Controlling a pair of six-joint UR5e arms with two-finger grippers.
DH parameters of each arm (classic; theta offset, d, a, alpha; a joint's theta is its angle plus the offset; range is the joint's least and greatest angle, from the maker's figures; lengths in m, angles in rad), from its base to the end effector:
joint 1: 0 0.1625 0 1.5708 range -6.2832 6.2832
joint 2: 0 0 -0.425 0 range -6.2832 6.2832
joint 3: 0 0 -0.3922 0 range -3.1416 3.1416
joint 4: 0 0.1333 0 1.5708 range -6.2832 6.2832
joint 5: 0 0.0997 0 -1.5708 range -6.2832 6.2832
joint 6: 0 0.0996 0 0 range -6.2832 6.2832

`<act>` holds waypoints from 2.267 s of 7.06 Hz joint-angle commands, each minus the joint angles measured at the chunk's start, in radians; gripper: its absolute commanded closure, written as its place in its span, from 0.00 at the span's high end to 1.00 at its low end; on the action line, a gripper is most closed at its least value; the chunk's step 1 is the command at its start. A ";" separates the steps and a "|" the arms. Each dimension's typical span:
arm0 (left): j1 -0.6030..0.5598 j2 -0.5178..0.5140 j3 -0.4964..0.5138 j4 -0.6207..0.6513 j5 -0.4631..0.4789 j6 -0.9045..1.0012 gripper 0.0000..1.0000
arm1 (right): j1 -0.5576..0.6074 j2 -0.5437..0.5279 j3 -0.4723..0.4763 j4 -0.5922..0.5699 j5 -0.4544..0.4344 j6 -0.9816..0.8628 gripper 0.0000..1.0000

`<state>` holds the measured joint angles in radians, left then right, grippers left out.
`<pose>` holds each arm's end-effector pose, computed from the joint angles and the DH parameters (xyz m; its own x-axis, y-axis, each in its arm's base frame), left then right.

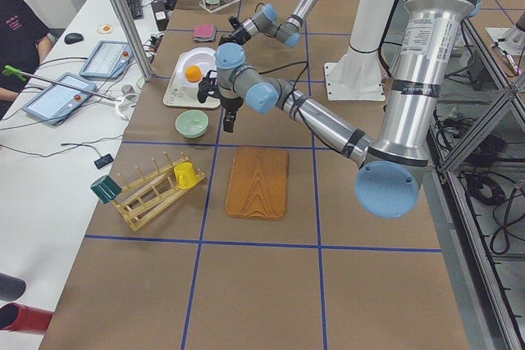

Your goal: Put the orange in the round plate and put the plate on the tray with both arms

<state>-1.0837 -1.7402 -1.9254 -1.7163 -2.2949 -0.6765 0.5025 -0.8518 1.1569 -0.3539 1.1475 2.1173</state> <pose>0.1913 -0.5049 0.3818 0.5959 0.1229 -0.7936 0.0078 0.9873 0.1587 -0.5730 -0.5137 0.2693 -0.3785 0.3326 0.8637 -0.7046 0.5016 -0.5020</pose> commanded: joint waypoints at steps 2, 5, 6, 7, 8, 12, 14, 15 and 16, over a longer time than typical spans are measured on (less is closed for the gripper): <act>-0.008 0.001 0.000 0.000 0.000 0.002 0.97 | -0.031 0.005 -0.023 -0.064 -0.043 0.000 0.14; -0.010 0.002 -0.003 0.001 0.000 0.000 0.97 | 0.010 0.016 0.013 -0.137 0.126 -0.267 1.00; -0.012 0.002 -0.004 0.001 -0.001 0.000 0.97 | 0.068 -0.027 0.121 -0.260 0.338 -0.340 1.00; -0.012 0.002 -0.004 0.001 0.000 0.000 0.97 | 0.135 -0.111 0.306 -0.413 0.550 -0.462 1.00; -0.018 0.002 -0.004 0.001 -0.001 0.002 0.97 | 0.209 -0.227 0.487 -0.557 0.713 -0.631 1.00; -0.154 0.155 0.014 -0.005 -0.001 0.318 0.97 | 0.628 -0.625 0.790 -0.895 0.969 -1.228 1.00; -0.202 0.203 0.034 -0.002 0.002 0.455 0.97 | 0.856 -0.844 0.779 -0.922 1.153 -1.743 1.00; -0.215 0.223 0.067 0.001 0.002 0.519 0.97 | 0.885 -0.925 0.770 -0.951 1.153 -1.817 1.00; -0.225 0.229 0.113 0.015 0.002 0.587 0.97 | 0.919 -0.956 0.759 -1.014 1.143 -1.871 1.00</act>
<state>-1.2938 -1.5248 -1.8588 -1.7129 -2.2935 -0.1699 1.3701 -1.7424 1.9269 -1.3089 2.2869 0.3449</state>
